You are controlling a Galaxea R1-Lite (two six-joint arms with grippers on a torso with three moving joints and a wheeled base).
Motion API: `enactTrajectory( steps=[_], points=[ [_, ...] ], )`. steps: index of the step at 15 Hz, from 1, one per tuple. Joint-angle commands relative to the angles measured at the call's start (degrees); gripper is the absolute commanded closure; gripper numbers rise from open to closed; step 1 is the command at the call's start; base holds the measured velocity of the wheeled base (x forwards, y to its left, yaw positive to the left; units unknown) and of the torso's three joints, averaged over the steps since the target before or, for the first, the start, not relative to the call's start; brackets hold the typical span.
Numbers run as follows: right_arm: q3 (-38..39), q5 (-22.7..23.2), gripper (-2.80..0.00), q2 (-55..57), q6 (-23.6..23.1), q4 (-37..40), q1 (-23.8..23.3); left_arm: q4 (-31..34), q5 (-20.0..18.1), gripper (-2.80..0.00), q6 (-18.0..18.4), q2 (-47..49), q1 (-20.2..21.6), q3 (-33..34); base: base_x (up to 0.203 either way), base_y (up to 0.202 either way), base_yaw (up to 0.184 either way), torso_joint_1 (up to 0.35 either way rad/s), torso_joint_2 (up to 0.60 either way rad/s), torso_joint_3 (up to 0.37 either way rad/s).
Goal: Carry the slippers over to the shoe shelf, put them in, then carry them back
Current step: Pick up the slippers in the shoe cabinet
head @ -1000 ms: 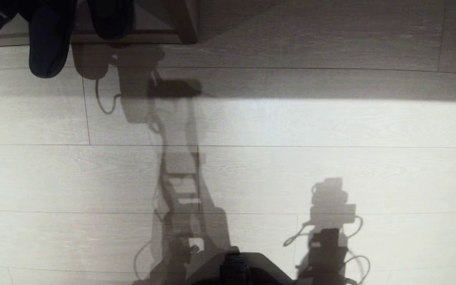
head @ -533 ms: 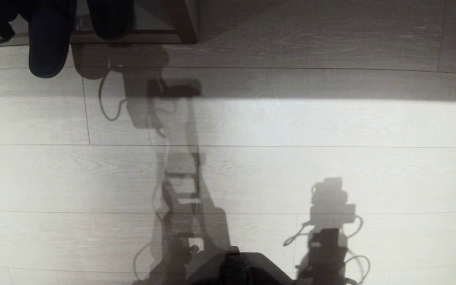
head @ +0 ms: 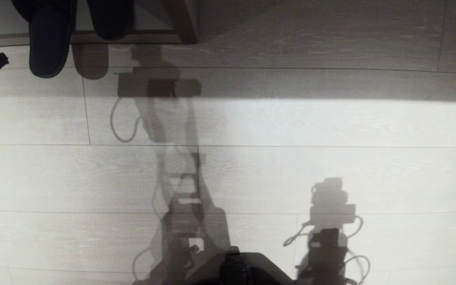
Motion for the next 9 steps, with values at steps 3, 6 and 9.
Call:
enactTrajectory(
  steps=[3, 6, 9],
  points=[
    [0.0, 0.0, 0.0, -0.09, -0.04, -0.01, -0.03, 9.81, 3.46, 0.0, 1.31, -9.61, -0.13, 1.1, 0.0, 0.0, 0.0, 0.0, 0.0, 0.0],
    [0.0, 0.01, 0.0, -0.09, -0.04, -0.01, -0.04, 25.01, 8.56, 0.0, 2.47, -26.27, -1.25, 1.53, 0.0, 0.0, 0.0, 0.0, 0.0, 0.0],
    [0.0, 0.0, 0.0, -0.09, -0.04, -0.01, 0.04, 38.42, 11.44, 0.0, 3.13, -38.76, -1.84, 1.84, 0.0, 0.0, 0.0, 0.0, 0.0, 0.0]
  ],
)
